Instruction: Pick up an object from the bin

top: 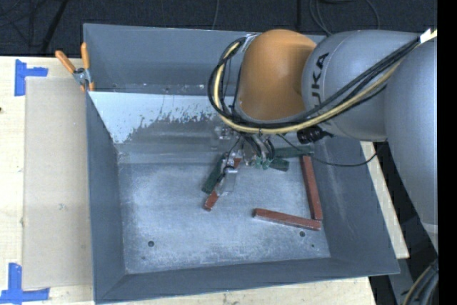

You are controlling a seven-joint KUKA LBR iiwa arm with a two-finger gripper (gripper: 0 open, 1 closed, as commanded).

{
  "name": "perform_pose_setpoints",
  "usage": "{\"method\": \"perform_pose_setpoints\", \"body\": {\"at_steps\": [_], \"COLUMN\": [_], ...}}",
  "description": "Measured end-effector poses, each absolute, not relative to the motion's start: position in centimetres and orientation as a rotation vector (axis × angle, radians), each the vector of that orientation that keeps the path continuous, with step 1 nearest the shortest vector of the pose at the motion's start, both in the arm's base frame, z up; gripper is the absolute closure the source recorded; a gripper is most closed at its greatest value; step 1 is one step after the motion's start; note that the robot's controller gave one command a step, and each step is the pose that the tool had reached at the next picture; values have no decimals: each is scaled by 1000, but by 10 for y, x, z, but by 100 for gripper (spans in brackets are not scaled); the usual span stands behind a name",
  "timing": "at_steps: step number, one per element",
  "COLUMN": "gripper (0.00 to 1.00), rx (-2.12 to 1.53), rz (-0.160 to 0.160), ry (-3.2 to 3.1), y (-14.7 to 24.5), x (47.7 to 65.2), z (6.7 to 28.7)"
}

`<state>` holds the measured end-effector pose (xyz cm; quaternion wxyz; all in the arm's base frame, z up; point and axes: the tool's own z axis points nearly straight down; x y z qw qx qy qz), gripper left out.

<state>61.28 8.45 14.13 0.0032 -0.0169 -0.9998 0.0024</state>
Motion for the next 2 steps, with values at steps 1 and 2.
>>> {"method": "perform_pose_setpoints", "body": {"at_steps": [1,2], "gripper": [0,100], "rx": [783,778], "rz": [-2,-2], "ry": [-3037,-3043], "y": [74,75], "x": [592,594], "z": [67,70]}}
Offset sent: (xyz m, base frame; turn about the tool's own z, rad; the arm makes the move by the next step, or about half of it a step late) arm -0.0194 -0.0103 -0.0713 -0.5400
